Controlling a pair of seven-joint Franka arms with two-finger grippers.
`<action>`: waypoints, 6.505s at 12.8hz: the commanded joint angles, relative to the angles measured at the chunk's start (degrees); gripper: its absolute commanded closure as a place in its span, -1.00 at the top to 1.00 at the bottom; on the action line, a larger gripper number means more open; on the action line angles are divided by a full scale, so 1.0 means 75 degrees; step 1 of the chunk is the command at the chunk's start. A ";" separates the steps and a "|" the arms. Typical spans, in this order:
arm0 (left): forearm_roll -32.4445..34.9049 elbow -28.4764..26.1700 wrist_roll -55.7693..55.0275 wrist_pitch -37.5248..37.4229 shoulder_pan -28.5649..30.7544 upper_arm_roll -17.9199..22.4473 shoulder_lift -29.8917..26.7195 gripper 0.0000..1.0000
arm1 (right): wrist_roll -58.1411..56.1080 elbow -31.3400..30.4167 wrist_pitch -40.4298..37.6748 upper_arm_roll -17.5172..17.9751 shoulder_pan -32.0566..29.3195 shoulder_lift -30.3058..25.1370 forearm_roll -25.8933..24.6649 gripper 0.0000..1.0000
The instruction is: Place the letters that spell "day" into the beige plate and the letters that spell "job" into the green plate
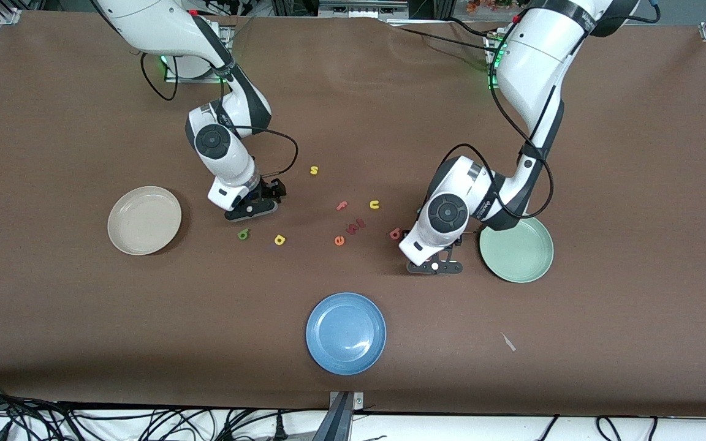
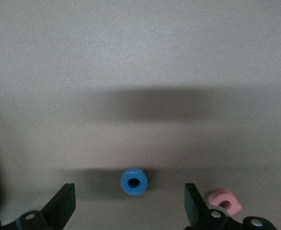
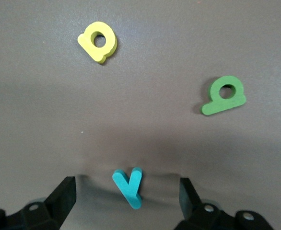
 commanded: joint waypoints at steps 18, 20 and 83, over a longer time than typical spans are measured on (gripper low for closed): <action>-0.0529 -0.0602 -0.0332 -0.0068 0.0401 -0.0010 -0.0664 -1.00 | -0.0255 0.1252 -0.2995 -0.1494 -0.0014 -0.0723 0.0088 -1.00; -0.0529 -0.0613 0.0485 -0.0700 0.0810 -0.0010 -0.1133 -1.00 | -0.0266 0.1263 -0.2984 -0.1929 -0.0108 -0.0641 0.0088 -1.00; 0.2717 -0.3110 0.3021 0.1231 0.1691 -0.2530 -0.1462 -1.00 | 0.3103 0.5178 -0.4305 -0.0300 -0.0378 0.1951 0.0416 -0.80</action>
